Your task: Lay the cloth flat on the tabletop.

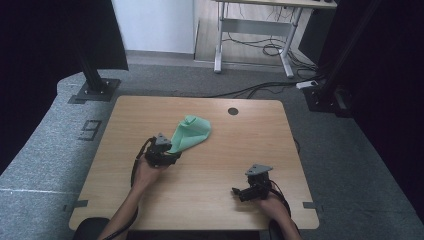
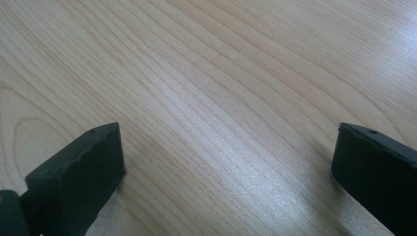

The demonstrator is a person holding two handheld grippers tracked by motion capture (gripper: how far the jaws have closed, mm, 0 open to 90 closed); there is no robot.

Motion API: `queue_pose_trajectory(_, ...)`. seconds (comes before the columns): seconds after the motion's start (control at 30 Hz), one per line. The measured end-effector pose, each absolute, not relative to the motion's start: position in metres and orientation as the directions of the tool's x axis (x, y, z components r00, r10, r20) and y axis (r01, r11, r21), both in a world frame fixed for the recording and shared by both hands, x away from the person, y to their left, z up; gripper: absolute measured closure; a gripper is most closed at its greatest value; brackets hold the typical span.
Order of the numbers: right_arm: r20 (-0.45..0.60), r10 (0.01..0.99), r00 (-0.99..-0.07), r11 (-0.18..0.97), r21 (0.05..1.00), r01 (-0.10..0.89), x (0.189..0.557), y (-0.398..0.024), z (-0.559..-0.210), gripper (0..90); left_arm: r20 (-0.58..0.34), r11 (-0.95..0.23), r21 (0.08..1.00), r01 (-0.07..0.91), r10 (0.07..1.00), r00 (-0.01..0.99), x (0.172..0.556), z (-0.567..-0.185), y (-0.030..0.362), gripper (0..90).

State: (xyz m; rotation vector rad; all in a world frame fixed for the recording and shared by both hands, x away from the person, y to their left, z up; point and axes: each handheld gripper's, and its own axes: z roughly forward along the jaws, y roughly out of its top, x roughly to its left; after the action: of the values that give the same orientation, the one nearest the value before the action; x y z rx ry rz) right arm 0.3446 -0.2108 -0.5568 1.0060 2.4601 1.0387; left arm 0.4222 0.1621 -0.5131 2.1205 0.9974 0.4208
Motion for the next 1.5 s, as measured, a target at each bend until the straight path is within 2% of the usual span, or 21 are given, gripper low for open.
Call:
queue_pose_trajectory(0.07,0.007,0.699,-0.715,0.497,0.715,0.492,0.345,-0.211,-0.557,0.0,-0.016,-0.428,0.740,0.518,0.760,0.650,0.427,-0.514,0.158,51.3)
queue_pose_trajectory(0.3,0.006,0.699,-0.715,0.497,0.715,0.492,0.345,-0.211,-0.557,0.0,-0.021,-0.434,0.716,0.547,0.769,0.638,0.443,-0.522,0.150,62.7)
queue_pose_trajectory(0.4,0.006,0.699,-0.715,0.497,0.715,0.492,0.345,-0.211,-0.557,0.0,-0.029,-0.436,0.703,0.562,0.772,0.635,0.448,-0.528,0.149,73.3)
queue_pose_trajectory(0.43,0.006,0.699,-0.715,0.497,0.715,0.492,0.345,-0.211,-0.557,0.0,-0.026,-0.441,0.697,0.566,0.772,0.635,0.449,-0.530,0.149,73.3)
queue_pose_trajectory(0.5,0.007,0.699,-0.715,0.497,0.715,0.492,0.345,-0.211,-0.557,0.0,-0.035,-0.440,0.694,0.571,0.771,0.636,0.449,-0.533,0.151,85.6)
queue_pose_trajectory(0.53,0.007,0.699,-0.715,0.497,0.715,0.492,0.345,-0.211,-0.557,0.0,-0.041,-0.437,0.696,0.570,0.769,0.638,0.447,-0.534,0.152,87.0)
queue_pose_trajectory(0.93,0.007,0.699,-0.715,0.497,0.715,0.492,0.345,-0.211,-0.557,0.0,-0.051,-0.463,0.698,0.546,0.728,0.683,0.418,-0.526,0.153,87.9)
queue_pose_trajectory(1.5,0.006,0.698,-0.716,0.497,0.715,0.492,0.345,-0.211,-0.557,0.0,-0.075,-0.478,0.700,0.531,0.690,0.720,0.365,-0.534,0.161,87.5)
